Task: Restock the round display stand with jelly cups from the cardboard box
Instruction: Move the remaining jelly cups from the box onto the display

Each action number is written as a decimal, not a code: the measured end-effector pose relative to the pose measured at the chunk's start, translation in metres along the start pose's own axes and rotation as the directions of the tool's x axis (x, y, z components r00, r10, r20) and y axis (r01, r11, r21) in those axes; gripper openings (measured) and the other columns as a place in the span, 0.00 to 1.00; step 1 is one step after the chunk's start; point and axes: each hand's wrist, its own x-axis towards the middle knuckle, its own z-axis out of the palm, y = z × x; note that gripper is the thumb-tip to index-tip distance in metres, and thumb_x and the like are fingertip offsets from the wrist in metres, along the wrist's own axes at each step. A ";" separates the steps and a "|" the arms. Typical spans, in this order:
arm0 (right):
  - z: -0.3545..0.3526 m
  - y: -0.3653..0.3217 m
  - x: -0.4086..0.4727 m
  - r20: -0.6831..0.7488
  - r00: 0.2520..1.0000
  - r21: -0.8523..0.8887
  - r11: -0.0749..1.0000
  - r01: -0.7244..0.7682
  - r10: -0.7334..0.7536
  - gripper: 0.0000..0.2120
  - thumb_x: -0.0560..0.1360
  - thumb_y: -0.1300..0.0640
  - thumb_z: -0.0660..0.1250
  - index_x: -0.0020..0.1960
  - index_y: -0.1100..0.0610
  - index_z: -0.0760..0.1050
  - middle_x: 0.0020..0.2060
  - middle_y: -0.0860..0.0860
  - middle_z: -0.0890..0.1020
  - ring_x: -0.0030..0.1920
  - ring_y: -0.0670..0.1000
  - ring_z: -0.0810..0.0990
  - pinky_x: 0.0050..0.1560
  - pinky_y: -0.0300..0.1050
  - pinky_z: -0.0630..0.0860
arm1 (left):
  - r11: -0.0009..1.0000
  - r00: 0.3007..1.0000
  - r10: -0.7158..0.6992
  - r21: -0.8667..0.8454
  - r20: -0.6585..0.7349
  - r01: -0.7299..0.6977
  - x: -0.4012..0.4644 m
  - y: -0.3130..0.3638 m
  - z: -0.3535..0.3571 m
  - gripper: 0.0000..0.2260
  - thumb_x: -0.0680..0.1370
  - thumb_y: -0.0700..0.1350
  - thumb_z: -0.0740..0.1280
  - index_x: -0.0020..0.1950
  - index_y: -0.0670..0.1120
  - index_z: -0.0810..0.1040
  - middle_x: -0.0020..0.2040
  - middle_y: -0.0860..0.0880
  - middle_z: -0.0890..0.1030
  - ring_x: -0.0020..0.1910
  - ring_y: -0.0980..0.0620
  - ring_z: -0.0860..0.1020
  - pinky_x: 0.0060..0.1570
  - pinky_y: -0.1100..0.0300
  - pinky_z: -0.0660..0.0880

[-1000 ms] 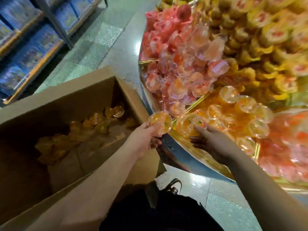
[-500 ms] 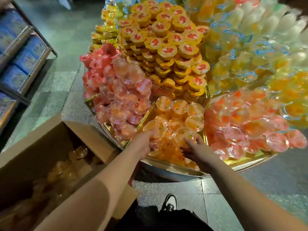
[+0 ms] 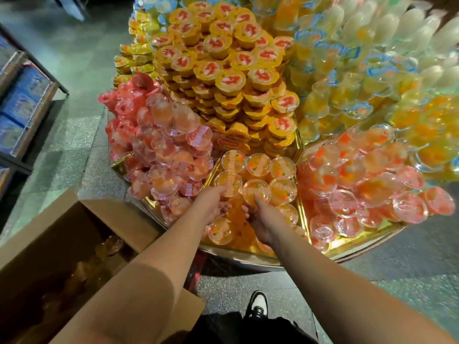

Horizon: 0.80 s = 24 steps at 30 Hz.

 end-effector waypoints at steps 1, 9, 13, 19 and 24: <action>0.004 -0.001 0.002 -0.017 1.000 0.017 1.000 -0.011 0.012 0.19 0.83 0.49 0.61 0.64 0.62 0.72 0.49 0.59 0.81 0.35 0.50 0.74 0.39 0.44 0.76 | 1.000 1.000 -0.002 0.003 -0.007 0.002 0.004 0.000 0.001 0.22 0.78 0.52 0.69 0.68 0.42 0.72 0.56 0.41 0.81 0.36 0.49 0.78 0.27 0.59 0.72; 0.018 -0.003 0.021 -0.080 0.997 0.080 0.997 0.002 0.005 0.18 0.83 0.47 0.61 0.64 0.60 0.73 0.50 0.57 0.84 0.51 0.54 0.82 0.55 0.54 0.81 | 0.996 1.000 0.006 0.085 -0.009 -0.005 0.018 0.001 0.008 0.22 0.80 0.52 0.67 0.69 0.42 0.70 0.56 0.41 0.81 0.36 0.49 0.79 0.26 0.60 0.70; 0.018 -0.003 0.023 -0.090 0.996 0.028 0.999 0.027 -0.024 0.19 0.83 0.48 0.60 0.68 0.59 0.70 0.46 0.53 0.83 0.44 0.50 0.82 0.34 0.46 0.78 | 0.992 1.000 -0.007 0.125 -0.012 0.008 0.021 0.004 0.012 0.21 0.82 0.54 0.63 0.69 0.42 0.70 0.53 0.42 0.80 0.37 0.49 0.78 0.30 0.60 0.71; 0.013 0.000 0.031 -0.069 0.997 -0.073 0.997 0.020 -0.025 0.22 0.83 0.44 0.59 0.66 0.60 0.73 0.49 0.53 0.84 0.52 0.54 0.81 0.50 0.49 0.79 | 0.983 0.999 0.018 0.184 -0.045 -0.009 0.024 0.005 0.012 0.22 0.82 0.54 0.63 0.71 0.44 0.69 0.52 0.45 0.79 0.41 0.48 0.79 0.37 0.57 0.73; 0.006 0.001 0.026 -0.052 0.999 -0.118 0.993 -0.010 0.003 0.21 0.81 0.42 0.61 0.62 0.59 0.74 0.47 0.54 0.80 0.43 0.51 0.78 0.41 0.45 0.74 | 0.983 0.999 0.019 0.181 -0.031 -0.013 0.022 0.004 0.009 0.21 0.82 0.53 0.63 0.71 0.43 0.69 0.58 0.45 0.77 0.41 0.48 0.79 0.36 0.58 0.73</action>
